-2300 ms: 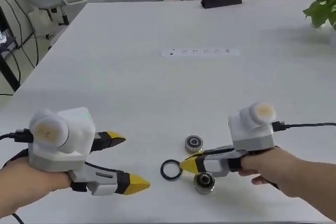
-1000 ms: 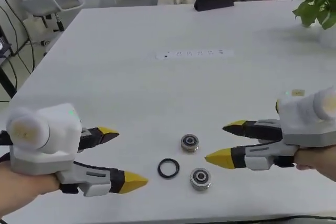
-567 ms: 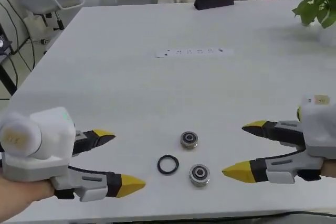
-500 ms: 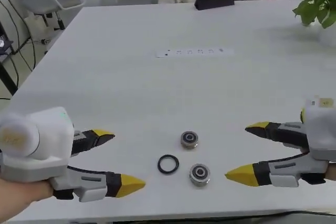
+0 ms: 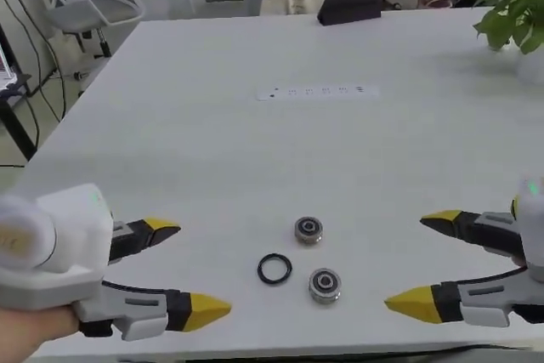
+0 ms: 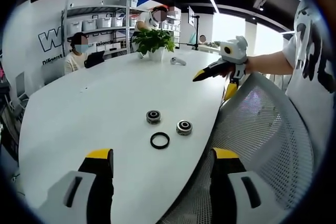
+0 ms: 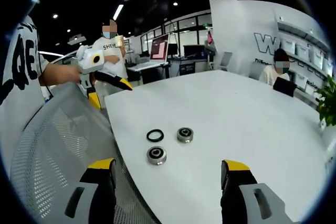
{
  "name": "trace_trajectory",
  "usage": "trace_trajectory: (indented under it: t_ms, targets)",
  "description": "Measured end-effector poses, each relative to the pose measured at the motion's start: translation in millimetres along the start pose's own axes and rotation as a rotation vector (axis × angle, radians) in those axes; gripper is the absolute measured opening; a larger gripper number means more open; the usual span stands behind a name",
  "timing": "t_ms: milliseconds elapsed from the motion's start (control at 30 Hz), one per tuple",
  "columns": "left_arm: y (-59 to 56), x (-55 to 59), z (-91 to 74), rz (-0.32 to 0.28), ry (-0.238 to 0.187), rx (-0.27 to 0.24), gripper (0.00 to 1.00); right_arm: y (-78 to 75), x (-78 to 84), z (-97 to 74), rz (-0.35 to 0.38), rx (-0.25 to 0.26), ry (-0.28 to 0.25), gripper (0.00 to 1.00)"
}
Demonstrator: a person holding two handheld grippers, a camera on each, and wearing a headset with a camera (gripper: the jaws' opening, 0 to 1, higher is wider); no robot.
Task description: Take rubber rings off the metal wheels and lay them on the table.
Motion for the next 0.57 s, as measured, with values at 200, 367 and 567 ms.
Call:
trace_trajectory:
  t_ms: [200, 367, 567]
  targets:
    - [-2.1, 0.2, -3.7, -0.004, -0.006, -0.009, 0.73, 3.9, 5.1, -3.8, -0.006, 0.005, 0.012, 0.82]
    - [-4.1, 1.9, -5.1, -0.004, -0.003, -0.013, 0.73, 4.9, 6.9, -6.2, -0.016, 0.013, 0.017, 0.82]
    - [-6.3, 2.5, -6.5, -0.005, -0.004, -0.020, 0.73, 5.7, 5.4, -8.7, -0.013, 0.019, 0.005, 0.82]
Point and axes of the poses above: the centre of the closed fingertips' face, and the gripper's own axes: z roughly forward along the fingers, y roughly to its left, x roughly out of its underside, the point moved 4 cm from there along -z, roughly backward along the fingers, and after that the axes turned 8 degrees about -z, right-handed, at the moved point
